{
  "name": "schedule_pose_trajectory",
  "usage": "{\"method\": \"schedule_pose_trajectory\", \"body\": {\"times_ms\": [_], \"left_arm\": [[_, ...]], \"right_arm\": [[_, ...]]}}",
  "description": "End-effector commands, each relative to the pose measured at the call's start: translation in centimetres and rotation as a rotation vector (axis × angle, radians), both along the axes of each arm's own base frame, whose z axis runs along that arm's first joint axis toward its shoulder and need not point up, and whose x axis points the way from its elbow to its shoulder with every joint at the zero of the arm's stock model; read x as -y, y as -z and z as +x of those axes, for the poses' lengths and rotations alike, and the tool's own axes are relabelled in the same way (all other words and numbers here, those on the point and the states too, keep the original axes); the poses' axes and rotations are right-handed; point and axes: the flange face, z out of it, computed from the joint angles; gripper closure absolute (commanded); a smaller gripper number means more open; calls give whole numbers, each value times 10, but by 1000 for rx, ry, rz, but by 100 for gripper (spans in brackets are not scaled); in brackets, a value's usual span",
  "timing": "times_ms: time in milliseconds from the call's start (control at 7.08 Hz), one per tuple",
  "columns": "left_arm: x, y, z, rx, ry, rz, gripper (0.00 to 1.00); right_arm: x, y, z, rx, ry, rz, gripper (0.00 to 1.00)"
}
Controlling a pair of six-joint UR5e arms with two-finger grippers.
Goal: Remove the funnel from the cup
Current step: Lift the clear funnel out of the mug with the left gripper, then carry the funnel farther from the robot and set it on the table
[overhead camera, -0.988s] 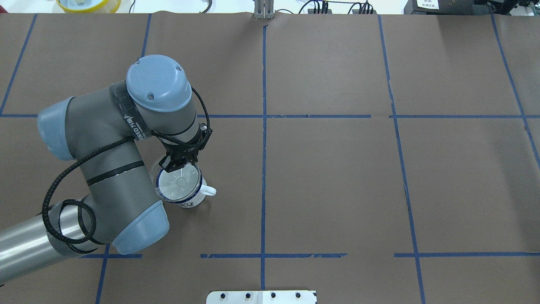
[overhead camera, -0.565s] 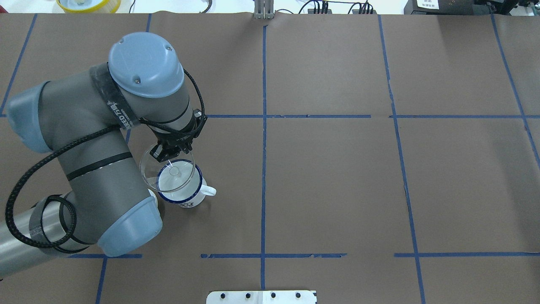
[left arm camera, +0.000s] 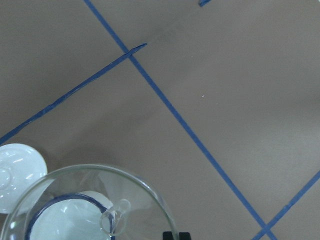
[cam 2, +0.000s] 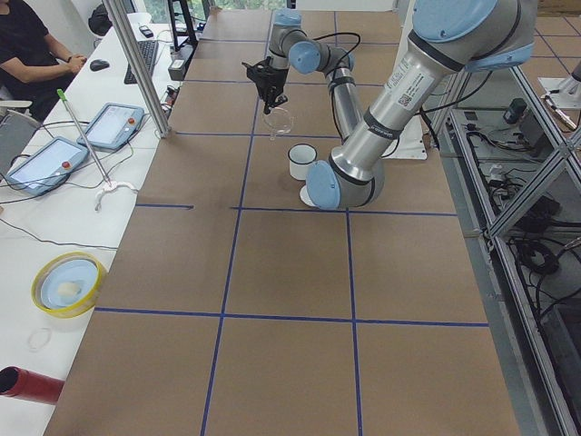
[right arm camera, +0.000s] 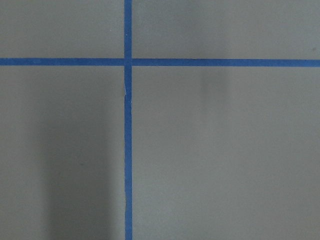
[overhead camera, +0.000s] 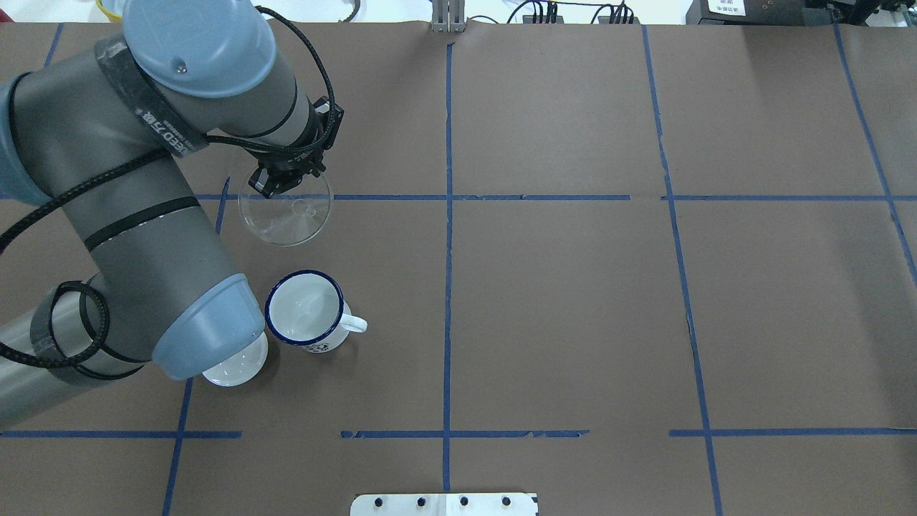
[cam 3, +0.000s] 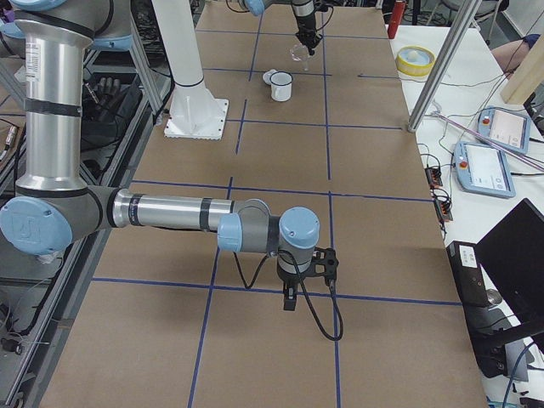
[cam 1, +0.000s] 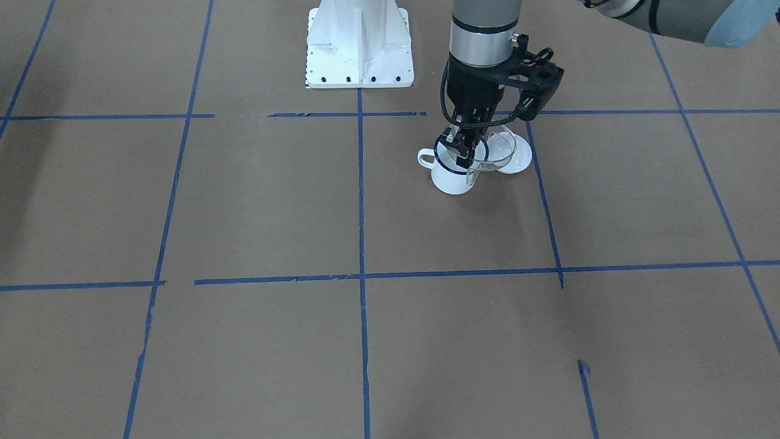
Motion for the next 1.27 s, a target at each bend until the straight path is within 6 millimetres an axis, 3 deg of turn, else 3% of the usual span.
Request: {"method": "schedule_pose_trajectory", "body": {"times_ms": [0,424,565,847,988,1129], "left_arm": [[36,-42,1,-164,86,169,100],[88,-121,20,-328,136,321,100],[97,-145,25,-377,145,359,100],[120,-181,10,-383,181,381,100],[125,-208,15,-406,183,396,100],[127,-220,20,-405,191,362,100]], "right_arm": [[0,0,0,0,0,1,0],[0,0,0,0,0,1,0],[0,0,0,0,0,1,0],[0,0,0,0,0,1,0],[0,0,0,0,0,1,0],[0,0,0,0,0,1,0]]}}
